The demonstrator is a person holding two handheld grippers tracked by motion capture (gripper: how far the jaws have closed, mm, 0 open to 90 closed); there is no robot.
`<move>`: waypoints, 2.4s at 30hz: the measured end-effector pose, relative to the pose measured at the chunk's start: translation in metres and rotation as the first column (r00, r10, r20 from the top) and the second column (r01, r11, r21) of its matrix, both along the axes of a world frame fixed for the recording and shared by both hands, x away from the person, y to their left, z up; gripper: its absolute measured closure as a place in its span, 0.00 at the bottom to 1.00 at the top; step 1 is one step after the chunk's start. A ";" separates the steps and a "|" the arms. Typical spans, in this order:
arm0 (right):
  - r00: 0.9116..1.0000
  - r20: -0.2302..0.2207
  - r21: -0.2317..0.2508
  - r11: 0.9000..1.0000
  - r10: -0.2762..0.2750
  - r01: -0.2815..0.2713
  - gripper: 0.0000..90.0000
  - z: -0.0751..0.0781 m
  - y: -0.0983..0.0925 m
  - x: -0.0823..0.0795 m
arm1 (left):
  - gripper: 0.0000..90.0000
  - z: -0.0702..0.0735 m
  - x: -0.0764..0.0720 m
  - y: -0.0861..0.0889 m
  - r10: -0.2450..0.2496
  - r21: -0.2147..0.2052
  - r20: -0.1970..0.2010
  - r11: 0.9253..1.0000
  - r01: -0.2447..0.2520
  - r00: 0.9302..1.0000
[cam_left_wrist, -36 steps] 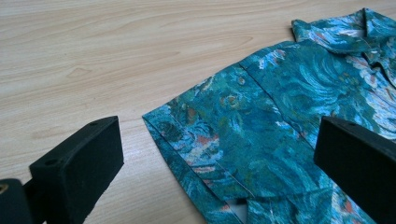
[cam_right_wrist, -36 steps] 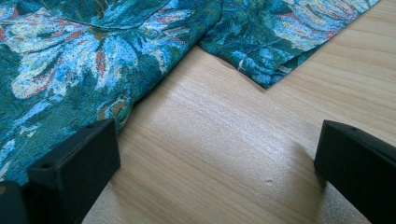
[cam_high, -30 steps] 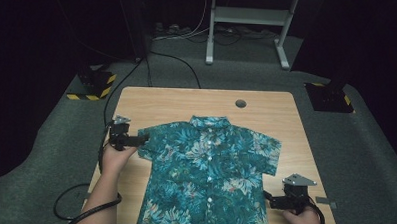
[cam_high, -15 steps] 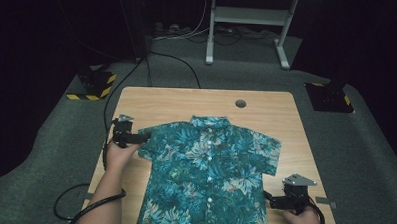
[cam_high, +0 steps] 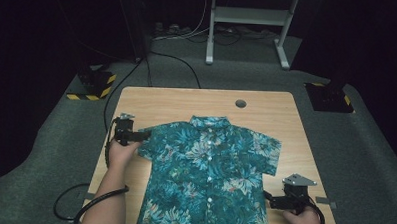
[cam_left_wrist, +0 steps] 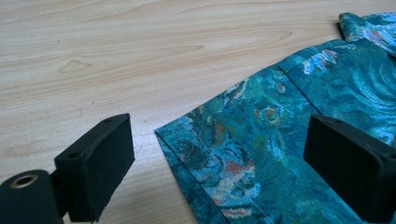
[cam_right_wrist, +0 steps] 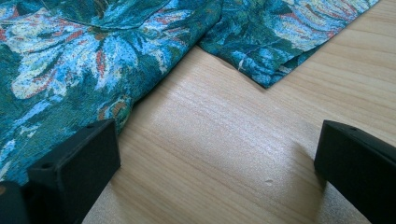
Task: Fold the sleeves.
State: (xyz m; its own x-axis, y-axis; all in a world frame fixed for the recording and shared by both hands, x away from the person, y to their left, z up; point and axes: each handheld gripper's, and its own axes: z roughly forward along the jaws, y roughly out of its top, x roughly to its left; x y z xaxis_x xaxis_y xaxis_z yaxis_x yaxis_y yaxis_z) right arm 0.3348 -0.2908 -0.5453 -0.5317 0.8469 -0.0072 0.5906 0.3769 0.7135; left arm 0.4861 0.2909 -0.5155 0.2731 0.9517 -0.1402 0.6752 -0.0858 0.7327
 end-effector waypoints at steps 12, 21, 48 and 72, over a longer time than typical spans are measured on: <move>1.000 0.000 -0.001 1.000 0.000 0.000 0.00 0.000 0.000 0.000 | 0.19 -0.011 0.008 0.003 0.022 0.024 -0.020 0.999 -0.021 1.000; 1.000 0.000 -0.001 1.000 0.000 0.000 0.00 0.000 0.000 0.000 | 0.28 -0.019 0.011 0.003 0.013 0.037 -0.033 0.999 -0.011 0.999; 1.000 0.000 -0.001 1.000 0.000 0.000 0.00 0.000 0.000 0.000 | 0.96 -0.023 -0.008 -0.014 0.009 0.075 0.042 0.997 -0.012 0.999; 1.000 0.000 -0.001 1.000 0.005 -0.005 0.00 0.000 0.000 0.000 | 0.97 0.027 -0.023 -0.033 -0.030 -0.044 0.127 0.998 0.035 0.991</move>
State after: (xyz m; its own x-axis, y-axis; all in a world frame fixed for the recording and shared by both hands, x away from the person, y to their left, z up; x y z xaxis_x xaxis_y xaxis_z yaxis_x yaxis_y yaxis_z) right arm 0.3346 -0.2905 -0.5453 -0.5358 0.8443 -0.0083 0.5888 0.3807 0.7130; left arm 0.4630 0.2577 -0.4884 0.3221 0.9354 -0.1457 0.5740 -0.0706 0.8158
